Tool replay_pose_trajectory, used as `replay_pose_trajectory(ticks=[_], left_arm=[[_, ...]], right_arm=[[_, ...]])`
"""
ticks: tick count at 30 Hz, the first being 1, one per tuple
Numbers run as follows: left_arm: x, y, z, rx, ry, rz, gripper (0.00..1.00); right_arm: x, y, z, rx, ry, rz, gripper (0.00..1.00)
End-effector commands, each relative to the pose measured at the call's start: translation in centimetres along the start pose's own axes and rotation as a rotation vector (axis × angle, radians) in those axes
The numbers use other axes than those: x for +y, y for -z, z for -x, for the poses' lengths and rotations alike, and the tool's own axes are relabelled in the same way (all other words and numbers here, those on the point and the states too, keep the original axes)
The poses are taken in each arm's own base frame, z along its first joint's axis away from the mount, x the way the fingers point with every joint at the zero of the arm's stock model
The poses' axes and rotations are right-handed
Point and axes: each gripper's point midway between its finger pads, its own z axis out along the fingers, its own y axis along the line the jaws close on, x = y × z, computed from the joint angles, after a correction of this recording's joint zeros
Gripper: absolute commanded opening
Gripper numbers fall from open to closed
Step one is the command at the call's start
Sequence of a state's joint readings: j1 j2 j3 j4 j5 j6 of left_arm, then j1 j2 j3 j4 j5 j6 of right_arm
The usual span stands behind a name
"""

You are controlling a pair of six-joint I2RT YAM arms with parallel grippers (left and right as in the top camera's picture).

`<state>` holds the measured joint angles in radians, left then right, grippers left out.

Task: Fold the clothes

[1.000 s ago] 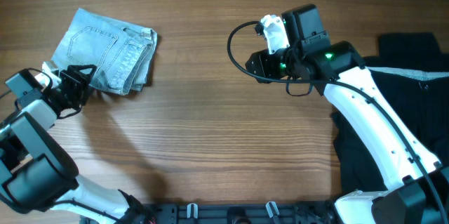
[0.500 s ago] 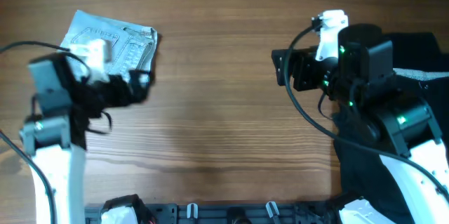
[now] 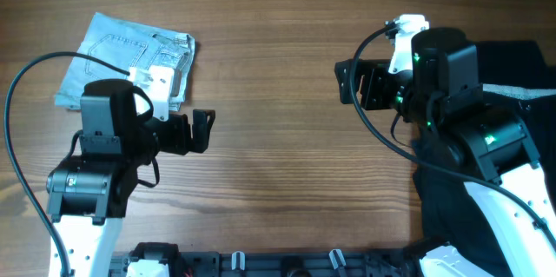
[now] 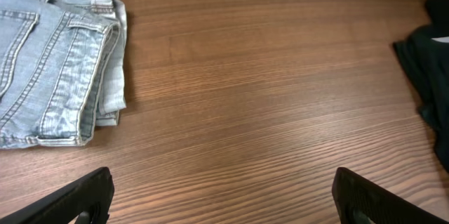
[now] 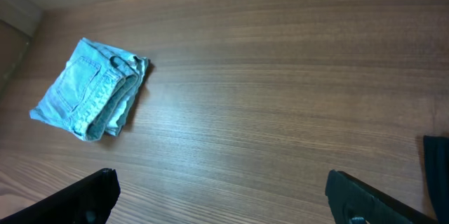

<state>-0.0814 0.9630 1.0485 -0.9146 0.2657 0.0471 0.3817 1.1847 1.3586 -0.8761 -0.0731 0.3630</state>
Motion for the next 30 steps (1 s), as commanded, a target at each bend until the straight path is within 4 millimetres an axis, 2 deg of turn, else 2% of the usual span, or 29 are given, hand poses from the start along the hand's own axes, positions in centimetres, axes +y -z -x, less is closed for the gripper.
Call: replay_pose_trajectory(ticks=[1,3,5,6,9,12,14,17,20,23,26,30], left_arm=[[0.2,-0.4,0.0,0.011,-0.001,0.010,1.00],[0.3,-0.6,0.0,0.017,0.000,0.010,1.00],[0.3,-0.8,-0.1,0.025,0.002,0.010,1.00],[0.3,-0.9,-0.1,0.028,0.003,0.011,1.00],[0.4,-1.0,-0.2,0.035,0.005,0.011,1.00],[0.4,-1.1,-0.2,0.039,0.006,0.011,1.00],[0.4,-1.1,-0.2,0.038,0.006,0.011,1.00],[0.4,-1.1,-0.2,0.038,0.006,0.011,1.00],[0.4,-1.1,-0.2,0.038,0.006,0.011,1.00],[0.4,-1.1,-0.2,0.038,0.006,0.011,1.00],[0.4,-1.1,-0.2,0.038,0.006,0.011,1.00],[0.4,-1.1,-0.2,0.038,0.006,0.011,1.00]], right_arm=[[-0.4,-0.1,0.4,-0.005,-0.043,-0.022,1.00],[-0.6,-0.1,-0.1,0.015,-0.059,-0.032,1.00],[-1.4,0.1,-2.4,0.104,-0.076,-0.070,1.00],[-1.5,0.2,-2.8,0.121,-0.078,-0.076,1.00],[-1.7,0.8,-3.4,0.137,-0.022,-0.078,1.00],[-1.7,2.3,-3.9,0.139,0.069,-0.067,0.99],[-1.1,3.6,-2.6,0.060,0.153,-0.038,1.00],[0.0,5.4,0.6,-0.112,0.314,-0.008,1.00],[1.3,8.7,3.4,-0.316,0.447,0.014,1.00],[1.5,10.1,4.1,-0.428,0.519,0.009,1.00],[0.1,9.8,3.2,-0.487,0.515,-0.017,1.00],[-2.6,7.1,0.1,-0.535,0.496,-0.029,1.00]])
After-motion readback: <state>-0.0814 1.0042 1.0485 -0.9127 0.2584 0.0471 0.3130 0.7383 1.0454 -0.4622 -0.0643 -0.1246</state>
